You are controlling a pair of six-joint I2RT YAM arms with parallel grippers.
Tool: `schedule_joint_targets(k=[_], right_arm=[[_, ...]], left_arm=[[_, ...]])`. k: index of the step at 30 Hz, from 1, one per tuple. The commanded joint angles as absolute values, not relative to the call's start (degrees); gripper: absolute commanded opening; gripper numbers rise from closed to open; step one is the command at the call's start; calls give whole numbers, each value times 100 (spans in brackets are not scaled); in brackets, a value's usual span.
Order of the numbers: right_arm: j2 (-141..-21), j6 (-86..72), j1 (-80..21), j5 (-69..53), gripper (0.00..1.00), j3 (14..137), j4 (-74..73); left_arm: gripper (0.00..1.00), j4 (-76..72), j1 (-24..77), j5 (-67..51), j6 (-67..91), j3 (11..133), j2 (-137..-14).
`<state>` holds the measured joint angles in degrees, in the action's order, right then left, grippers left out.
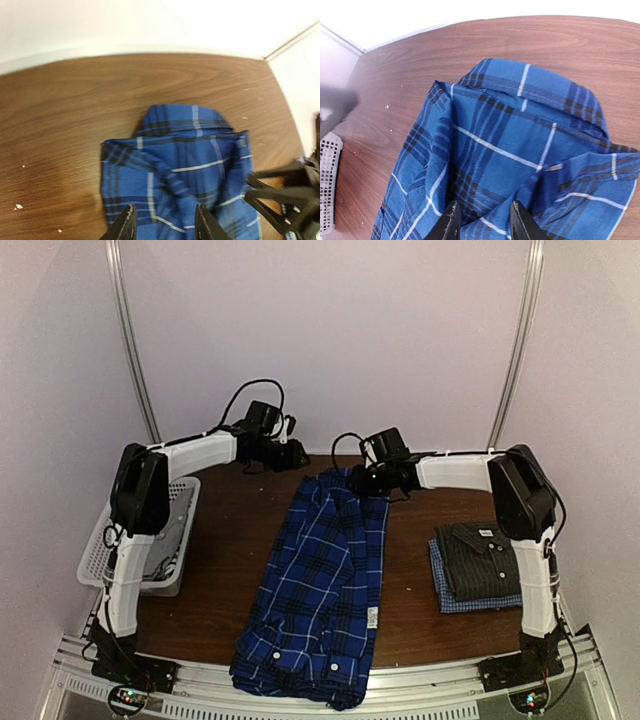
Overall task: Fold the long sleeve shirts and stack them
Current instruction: Smooth out the rectangle-folded shirt at the center of the board.
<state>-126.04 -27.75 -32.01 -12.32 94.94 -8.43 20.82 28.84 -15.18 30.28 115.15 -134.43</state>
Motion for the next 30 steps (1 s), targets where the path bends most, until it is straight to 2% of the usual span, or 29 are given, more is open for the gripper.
schedule_joint_targets(k=[1, 10, 21, 30], right_arm=[[-12428, -2877, -3084, -1620, 34, 9196, -490], [-13048, -3025, -2698, -2235, 30, 9483, -273], [-14027, -3047, -2366, -2398, 29, 10513, -707], [-14057, -2823, -2358, -2378, 31, 11205, -1204]], left_arm=[[40, 1754, 3230, -1847, 2989, 11165, -13088], [38, 1400, 3559, -2228, 3214, 11055, -13513], [37, 1585, 3433, -1972, 3377, 12247, -14928], [37, 1621, 3215, -1793, 3607, 12753, -15215]])
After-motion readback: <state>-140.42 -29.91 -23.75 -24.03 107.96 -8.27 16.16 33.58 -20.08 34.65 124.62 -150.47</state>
